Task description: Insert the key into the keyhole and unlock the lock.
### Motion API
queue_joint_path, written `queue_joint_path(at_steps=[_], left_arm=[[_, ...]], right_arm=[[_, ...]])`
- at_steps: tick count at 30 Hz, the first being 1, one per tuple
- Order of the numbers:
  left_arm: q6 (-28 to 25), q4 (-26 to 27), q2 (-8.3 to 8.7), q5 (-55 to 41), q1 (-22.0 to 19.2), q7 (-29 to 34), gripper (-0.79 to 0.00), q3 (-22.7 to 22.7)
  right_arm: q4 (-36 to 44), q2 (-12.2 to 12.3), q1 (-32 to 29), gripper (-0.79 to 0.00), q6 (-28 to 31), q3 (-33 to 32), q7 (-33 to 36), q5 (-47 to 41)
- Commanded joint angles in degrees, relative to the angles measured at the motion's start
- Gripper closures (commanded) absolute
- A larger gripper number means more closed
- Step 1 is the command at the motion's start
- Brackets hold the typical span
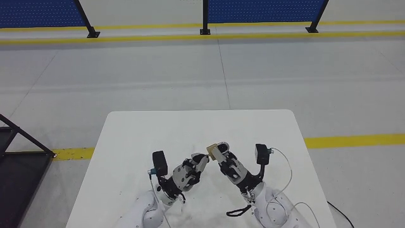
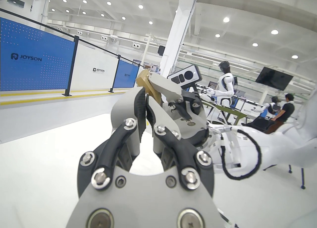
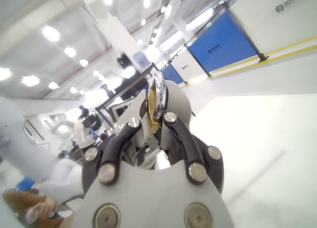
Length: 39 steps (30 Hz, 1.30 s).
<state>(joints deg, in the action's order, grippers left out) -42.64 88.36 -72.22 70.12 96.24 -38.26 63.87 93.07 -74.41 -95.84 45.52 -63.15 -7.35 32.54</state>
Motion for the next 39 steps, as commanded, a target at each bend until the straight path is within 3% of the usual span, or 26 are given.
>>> queue_joint_path(at_steps=[1, 15, 29, 35, 39], left_arm=[[1.46, -0.05, 0.03, 1.84, -0.05, -1.57, 0.000, -0.04], [10.89, -1.48, 0.38, 13.16, -0.73, -10.46, 0.000, -1.05], [27.19, -3.40, 0.85, 28.04, -2.23, -18.12, 0.000, -2.03], [34.45, -4.06, 1.01, 32.68, -2.74, -18.97, 0.000, -1.93], [36.63, -4.51, 1.07, 34.03, -3.04, -19.12, 0.000, -2.20]], right_arm=[[0.09, 0.04, -0.06, 0.000, -0.27, -0.03, 0.05, 0.01], [0.36, 0.21, -0.17, 0.000, -1.80, 0.09, 0.22, -0.01], [0.27, 0.35, 0.19, 0.000, -2.82, 0.39, 0.73, -0.33], [0.29, 0.42, 0.23, 0.000, -3.12, 0.48, 0.87, -0.36], [0.34, 0.47, 0.29, 0.000, -3.23, 0.55, 1.01, -0.41]])
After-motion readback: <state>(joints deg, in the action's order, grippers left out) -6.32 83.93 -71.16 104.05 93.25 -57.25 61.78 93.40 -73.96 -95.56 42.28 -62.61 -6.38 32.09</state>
